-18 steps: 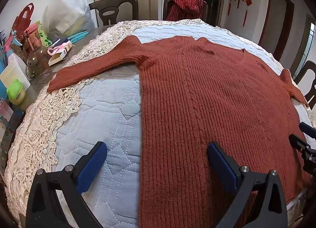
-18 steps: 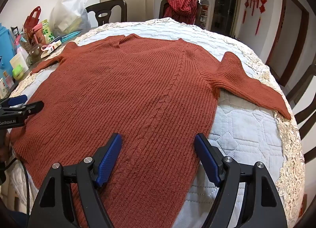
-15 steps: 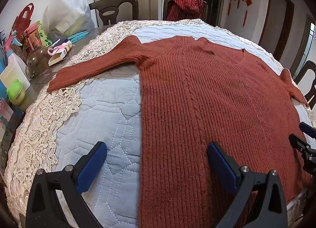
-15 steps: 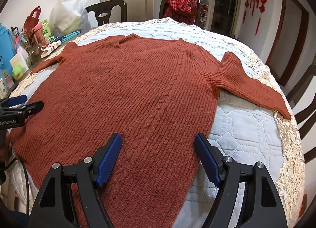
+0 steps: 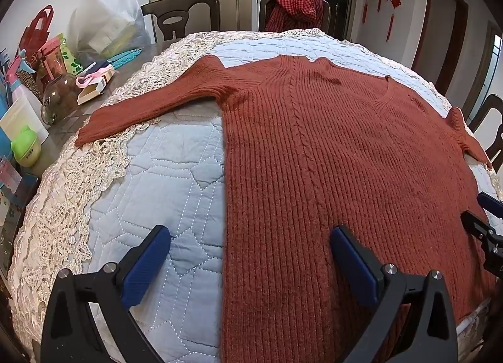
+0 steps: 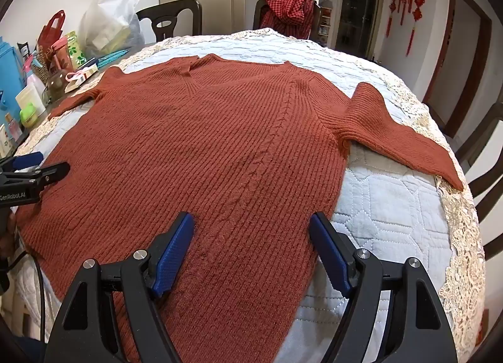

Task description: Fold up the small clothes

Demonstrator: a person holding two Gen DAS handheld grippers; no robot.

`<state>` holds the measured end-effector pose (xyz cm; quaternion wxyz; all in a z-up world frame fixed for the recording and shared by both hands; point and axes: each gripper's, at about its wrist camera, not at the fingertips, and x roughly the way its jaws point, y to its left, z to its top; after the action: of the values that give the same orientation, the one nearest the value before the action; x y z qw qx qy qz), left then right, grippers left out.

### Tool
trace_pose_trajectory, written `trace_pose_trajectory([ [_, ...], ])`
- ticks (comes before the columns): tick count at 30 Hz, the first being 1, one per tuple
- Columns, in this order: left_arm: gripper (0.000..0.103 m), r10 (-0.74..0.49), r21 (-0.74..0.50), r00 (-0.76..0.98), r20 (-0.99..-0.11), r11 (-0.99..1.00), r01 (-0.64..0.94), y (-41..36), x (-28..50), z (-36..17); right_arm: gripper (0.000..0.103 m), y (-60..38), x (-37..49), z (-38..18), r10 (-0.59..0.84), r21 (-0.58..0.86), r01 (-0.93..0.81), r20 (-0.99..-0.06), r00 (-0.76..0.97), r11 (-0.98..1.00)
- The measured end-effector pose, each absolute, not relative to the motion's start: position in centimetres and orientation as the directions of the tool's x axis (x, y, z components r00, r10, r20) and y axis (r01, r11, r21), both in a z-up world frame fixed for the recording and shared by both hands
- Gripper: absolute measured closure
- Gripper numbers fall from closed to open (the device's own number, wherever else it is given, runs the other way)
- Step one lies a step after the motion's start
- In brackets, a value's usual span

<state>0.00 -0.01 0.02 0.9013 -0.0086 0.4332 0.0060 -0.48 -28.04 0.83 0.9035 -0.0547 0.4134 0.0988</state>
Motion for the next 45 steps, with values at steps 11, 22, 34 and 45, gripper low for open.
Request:
trace_pose_trajectory([
  [11, 0.000, 0.004, -0.010, 0.624, -0.782, 1.000, -0.019, -0.02, 0.01, 0.02, 0.027, -28.00, -0.50, 0.83, 0.133, -0.017, -0.224, -0.758, 0.639, 0.975],
  [22, 0.000, 0.004, -0.010, 0.623, -0.782, 1.000, -0.018, -0.02, 0.01, 0.02, 0.027, -28.03, -0.51, 0.82, 0.134, -0.017, -0.224, -0.757, 0.639, 0.975],
  [34, 0.000, 0.005, -0.010, 0.622, -0.783, 1.000, -0.020, -0.03, 0.02, 0.03, 0.027, -28.03, -0.50, 0.81, 0.134, -0.017, -0.224, -0.757, 0.639, 0.975],
  [45, 0.000, 0.003, -0.011, 0.620, -0.784, 1.000, -0.019, -0.02, -0.29, -0.21, 0.027, -28.08, -0.51, 0.79, 0.134, -0.016, -0.224, -0.757, 0.639, 0.975],
])
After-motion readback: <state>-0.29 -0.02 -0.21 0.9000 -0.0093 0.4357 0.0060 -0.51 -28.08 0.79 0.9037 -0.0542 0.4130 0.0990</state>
